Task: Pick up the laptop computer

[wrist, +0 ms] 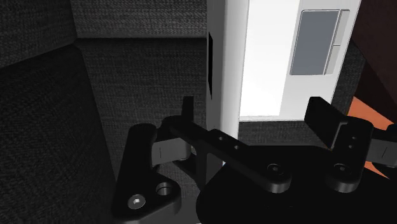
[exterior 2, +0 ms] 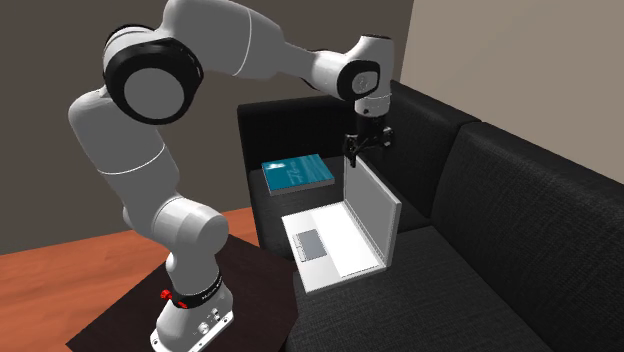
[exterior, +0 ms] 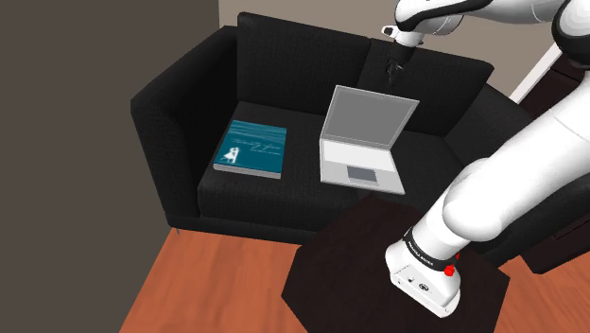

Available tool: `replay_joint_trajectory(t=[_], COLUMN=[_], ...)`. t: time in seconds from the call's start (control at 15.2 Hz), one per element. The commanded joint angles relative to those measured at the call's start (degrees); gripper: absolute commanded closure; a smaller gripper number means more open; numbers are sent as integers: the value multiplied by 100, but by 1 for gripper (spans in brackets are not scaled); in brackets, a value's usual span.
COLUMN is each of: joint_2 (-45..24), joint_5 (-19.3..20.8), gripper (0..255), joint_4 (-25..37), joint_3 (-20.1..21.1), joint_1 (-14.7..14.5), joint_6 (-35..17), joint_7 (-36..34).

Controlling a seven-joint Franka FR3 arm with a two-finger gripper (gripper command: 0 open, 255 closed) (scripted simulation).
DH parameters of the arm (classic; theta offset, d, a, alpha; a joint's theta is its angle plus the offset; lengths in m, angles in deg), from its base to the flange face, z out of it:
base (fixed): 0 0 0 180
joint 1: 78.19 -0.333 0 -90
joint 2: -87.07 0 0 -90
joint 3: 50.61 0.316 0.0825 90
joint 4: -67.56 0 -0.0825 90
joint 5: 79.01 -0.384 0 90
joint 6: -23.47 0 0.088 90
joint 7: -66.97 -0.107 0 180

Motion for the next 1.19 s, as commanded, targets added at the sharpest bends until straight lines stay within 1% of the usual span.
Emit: replay_joint_trajectory(t=[0.0, 0.4, 0.53, 0.59, 1.12], joint_2=[-235, -386, -402, -392, -395], joint_5=[-120, -202, -212, -205, -207], gripper=[0, 0, 0, 255, 255], joint_4=[36, -301, -331, -342, -341], joint_3=[-90, -135, -139, -143, -144], joint_1=[-13, -4, -3, 1, 2], joint_6=[-199, -662, -706, -708, -710], joint_7=[244, 306, 314, 318, 321])
